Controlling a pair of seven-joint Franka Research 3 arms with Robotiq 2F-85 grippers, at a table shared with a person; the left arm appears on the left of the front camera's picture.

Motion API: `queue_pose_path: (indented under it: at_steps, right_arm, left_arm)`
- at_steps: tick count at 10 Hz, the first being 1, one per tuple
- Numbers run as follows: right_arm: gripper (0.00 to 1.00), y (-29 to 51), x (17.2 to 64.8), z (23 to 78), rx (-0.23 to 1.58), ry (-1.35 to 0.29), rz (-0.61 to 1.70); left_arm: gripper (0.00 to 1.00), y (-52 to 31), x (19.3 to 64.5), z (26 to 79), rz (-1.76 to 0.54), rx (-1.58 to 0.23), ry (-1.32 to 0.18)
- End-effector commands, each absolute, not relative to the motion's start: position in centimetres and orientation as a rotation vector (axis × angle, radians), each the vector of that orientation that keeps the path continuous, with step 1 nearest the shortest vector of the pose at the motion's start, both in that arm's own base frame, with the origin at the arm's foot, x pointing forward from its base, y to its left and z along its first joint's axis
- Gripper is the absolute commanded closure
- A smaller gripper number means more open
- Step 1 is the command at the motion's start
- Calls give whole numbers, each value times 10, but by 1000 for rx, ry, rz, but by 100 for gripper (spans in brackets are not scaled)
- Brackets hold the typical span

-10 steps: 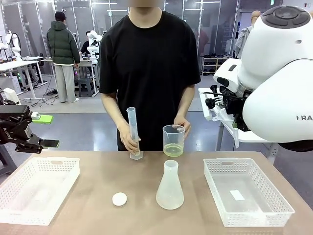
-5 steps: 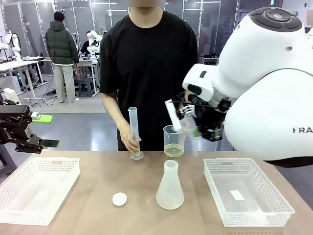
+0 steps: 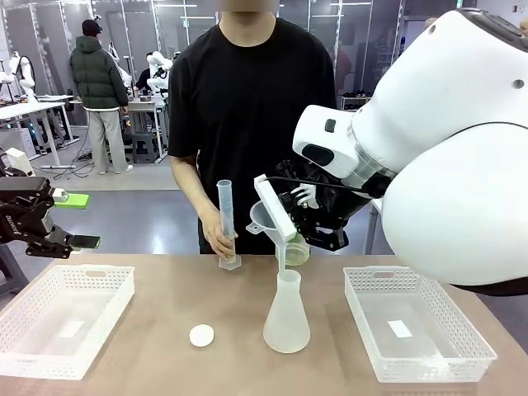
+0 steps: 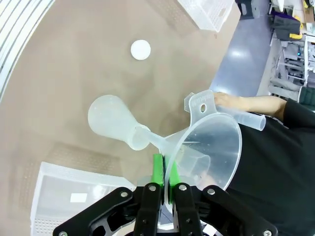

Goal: Prepare the solutions needed for the experiment.
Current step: Pick up the Plastic Funnel and insert it into the Big flask.

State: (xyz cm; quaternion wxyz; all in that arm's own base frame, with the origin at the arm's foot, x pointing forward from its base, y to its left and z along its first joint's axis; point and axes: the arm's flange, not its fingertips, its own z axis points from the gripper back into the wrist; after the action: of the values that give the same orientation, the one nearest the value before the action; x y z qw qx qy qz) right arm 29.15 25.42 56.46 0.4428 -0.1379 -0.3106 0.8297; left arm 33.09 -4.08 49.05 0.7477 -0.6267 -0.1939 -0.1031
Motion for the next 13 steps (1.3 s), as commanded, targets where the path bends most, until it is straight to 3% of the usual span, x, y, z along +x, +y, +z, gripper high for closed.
queue_pose_path:
  at_steps: [1, 13]
  right_arm:
    - [96, 248, 301, 556, -327, -804, 2057]
    - [96, 248, 311, 554, -372, -745, 1994]
  left_arm:
    - [0, -43, 333, 493, -233, -1394, -441]
    - [0, -43, 333, 493, -233, -1394, -441]
